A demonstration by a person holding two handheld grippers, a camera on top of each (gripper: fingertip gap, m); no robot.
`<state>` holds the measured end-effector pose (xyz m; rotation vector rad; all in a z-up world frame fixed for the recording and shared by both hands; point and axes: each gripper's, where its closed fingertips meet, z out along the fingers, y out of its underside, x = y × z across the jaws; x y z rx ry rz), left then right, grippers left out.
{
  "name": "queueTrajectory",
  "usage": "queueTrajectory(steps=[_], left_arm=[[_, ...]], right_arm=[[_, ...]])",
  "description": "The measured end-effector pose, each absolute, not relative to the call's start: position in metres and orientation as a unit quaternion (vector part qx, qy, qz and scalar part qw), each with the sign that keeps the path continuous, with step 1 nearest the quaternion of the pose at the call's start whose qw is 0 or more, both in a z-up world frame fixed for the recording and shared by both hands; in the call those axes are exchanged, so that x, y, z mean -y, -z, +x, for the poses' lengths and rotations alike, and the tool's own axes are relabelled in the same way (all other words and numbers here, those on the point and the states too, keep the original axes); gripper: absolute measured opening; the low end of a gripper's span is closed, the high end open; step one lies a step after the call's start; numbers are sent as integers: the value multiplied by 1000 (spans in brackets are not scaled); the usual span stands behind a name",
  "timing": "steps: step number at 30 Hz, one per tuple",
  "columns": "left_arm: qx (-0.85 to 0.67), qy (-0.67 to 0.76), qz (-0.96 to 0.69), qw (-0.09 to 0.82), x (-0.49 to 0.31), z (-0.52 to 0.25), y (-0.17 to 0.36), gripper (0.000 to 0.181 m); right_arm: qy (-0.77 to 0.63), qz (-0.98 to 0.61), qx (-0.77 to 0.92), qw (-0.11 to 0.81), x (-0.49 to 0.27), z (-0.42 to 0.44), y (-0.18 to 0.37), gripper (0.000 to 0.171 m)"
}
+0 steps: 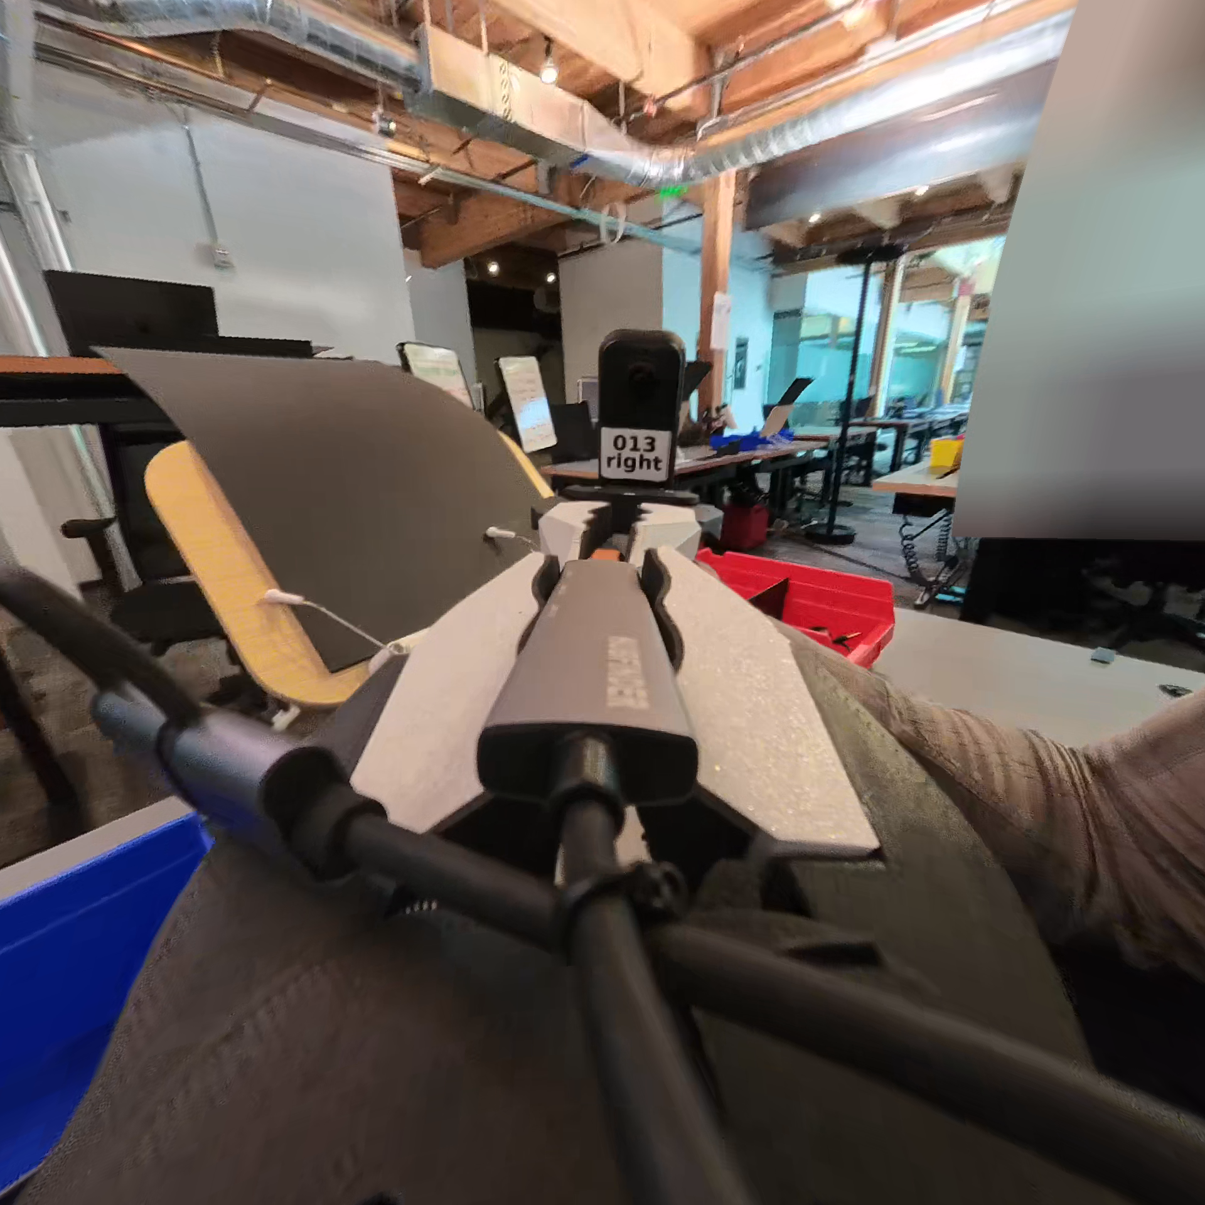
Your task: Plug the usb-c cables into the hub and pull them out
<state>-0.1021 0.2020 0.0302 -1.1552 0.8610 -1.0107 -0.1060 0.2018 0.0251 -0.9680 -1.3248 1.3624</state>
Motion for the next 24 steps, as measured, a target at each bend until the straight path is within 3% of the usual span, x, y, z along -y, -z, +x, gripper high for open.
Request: queueTrajectory(steps=[4, 6, 7, 12, 17, 24], left_arm=[[-378, 453, -493, 640, -195, -114, -39, 26], [-301, 521, -444, 664, -204, -174, -72, 26], [-309, 475, -451, 689, -212, -191, -74, 26], [-399, 393, -490, 668, -205, -170, -51, 26], [-400, 412, -510, 640, -215, -158, -39, 26], [-439, 433, -506, 603, -210, -121, -36, 26]], right_arm=[[-568, -377, 543, 489, -198, -104, -29, 10], [-596, -355, 482, 536, -213, -57, -49, 9], [-577, -366, 482, 549, -217, -41, -47, 9], [-523, -427, 491, 550, -226, -48, -42, 10], [-416, -511, 503, 559, -225, -50, -49, 9], [-223, -669, 434, 560, -208, 83, -57, 10]])
